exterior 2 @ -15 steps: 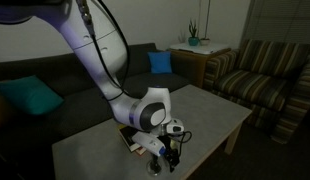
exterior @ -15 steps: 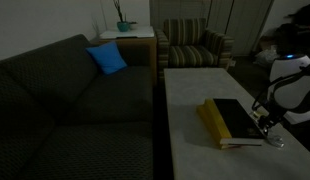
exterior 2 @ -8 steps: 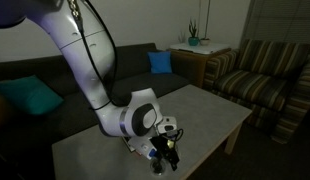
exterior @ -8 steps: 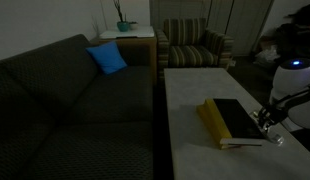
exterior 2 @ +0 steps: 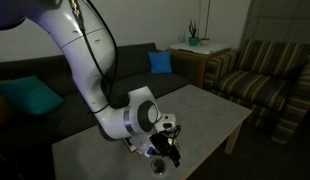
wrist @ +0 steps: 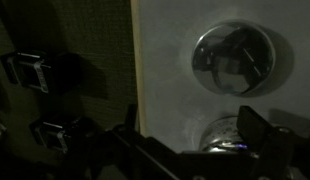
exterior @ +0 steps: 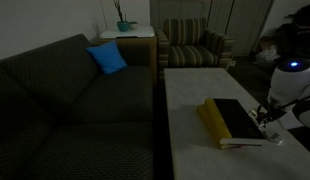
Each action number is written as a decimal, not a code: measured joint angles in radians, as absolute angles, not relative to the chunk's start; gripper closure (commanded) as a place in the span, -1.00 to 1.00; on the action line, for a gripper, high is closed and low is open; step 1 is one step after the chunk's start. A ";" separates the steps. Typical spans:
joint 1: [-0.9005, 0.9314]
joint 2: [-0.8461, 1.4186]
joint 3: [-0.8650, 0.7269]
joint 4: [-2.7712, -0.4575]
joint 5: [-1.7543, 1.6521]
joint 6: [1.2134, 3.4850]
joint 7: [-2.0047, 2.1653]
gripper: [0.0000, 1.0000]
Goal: Put the silver lid on top of the silver tin
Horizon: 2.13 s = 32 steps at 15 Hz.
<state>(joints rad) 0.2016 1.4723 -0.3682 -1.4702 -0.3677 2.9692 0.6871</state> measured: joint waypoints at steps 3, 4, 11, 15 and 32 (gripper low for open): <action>0.160 1.472 -0.330 -1.438 -0.454 2.969 0.695 -1.00; 0.129 1.472 -0.299 -1.424 -0.484 2.969 0.684 -1.00; -0.102 1.474 -0.088 -1.392 -0.419 2.908 0.395 -1.00; -0.134 1.474 -0.047 -1.386 -0.231 2.832 0.152 -1.00; -0.152 1.468 -0.013 -1.333 -0.021 2.612 0.003 0.13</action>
<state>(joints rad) -0.1524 1.4682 -0.0131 -1.3325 -0.0211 2.6121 0.0027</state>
